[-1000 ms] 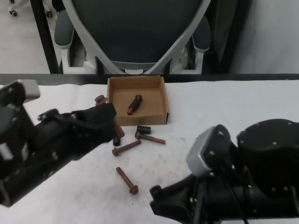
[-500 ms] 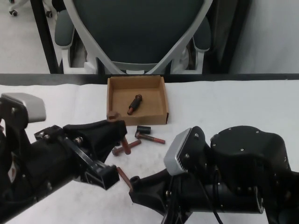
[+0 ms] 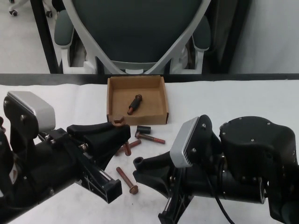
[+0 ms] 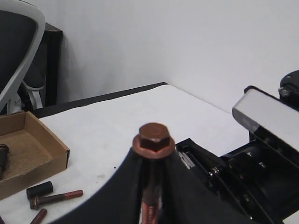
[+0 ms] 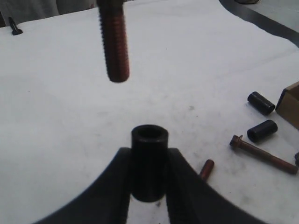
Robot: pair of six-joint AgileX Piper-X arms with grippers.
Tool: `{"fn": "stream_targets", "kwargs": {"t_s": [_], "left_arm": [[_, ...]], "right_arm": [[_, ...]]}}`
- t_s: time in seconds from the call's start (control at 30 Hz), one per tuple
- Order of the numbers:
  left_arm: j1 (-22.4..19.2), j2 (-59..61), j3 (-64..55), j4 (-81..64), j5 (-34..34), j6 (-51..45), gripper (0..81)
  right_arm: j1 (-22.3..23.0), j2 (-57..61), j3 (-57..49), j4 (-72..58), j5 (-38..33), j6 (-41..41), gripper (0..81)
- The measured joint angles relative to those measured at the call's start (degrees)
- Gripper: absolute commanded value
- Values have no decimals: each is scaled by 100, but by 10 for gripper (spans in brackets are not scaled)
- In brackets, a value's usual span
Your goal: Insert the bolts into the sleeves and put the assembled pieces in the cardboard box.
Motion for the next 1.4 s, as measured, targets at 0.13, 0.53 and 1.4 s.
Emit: {"fn": "stream_targets", "kwargs": {"t_s": [0.13,0.53,1.4], "left_arm": [[0,0,0,0,0,38,8],[0,0,0,0,0,-496,8],[0,0,14,-315,-135,-584,8]], "right_arm": [[3,0,0,-291,0,-14,3],[3,-64,0,-468,-13,-35,3],[-11,-147,0,-451,-369,216,3]]}}
